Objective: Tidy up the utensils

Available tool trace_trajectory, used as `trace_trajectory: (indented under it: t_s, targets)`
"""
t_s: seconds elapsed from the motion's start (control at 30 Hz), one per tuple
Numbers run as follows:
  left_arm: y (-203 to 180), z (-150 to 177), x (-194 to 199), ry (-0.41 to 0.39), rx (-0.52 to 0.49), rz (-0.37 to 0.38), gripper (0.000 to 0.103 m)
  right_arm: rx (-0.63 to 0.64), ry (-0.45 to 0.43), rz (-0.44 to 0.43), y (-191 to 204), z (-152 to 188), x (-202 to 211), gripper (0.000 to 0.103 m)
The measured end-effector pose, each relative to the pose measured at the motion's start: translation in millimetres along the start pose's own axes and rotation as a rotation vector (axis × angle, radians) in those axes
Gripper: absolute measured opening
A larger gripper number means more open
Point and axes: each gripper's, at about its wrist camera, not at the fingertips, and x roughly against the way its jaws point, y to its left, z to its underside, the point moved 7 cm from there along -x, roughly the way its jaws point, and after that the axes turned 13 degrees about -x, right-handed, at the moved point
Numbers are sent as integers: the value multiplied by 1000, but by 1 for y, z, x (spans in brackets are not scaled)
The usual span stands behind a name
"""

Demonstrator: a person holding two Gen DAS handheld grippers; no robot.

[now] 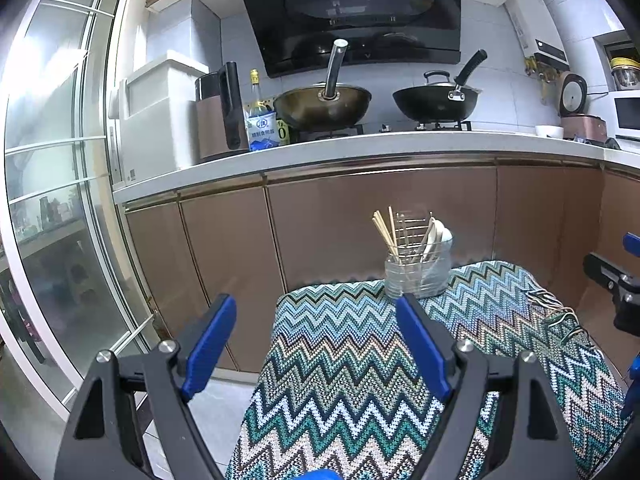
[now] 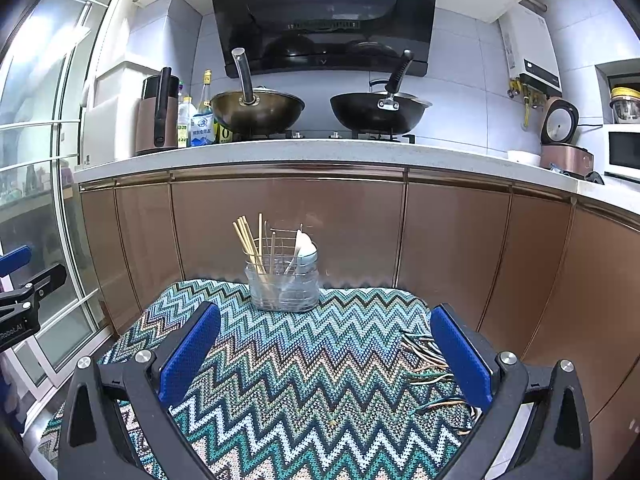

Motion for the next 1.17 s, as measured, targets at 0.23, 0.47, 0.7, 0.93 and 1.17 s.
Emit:
trace_trajectory:
  t_s: [0.23,0.47,0.7,0.93,1.17]
  targets:
    - [-1,0,0,-2,-2,3,81,5,2,1,1,-1,0,103]
    - [2,1,-1,-3,15,-4,81,9,4,1,2,-1,0,103]
    - [2,0,2,-12,10,-8,81,5,6,2,2,0,-1,103]
    - [1,-1,3,-14,2,-6,81,8,8,9,1,-1,-2,103]
    - [5,0,2,-3,16,-5,81,6,5,17,-1,-1,-1,103]
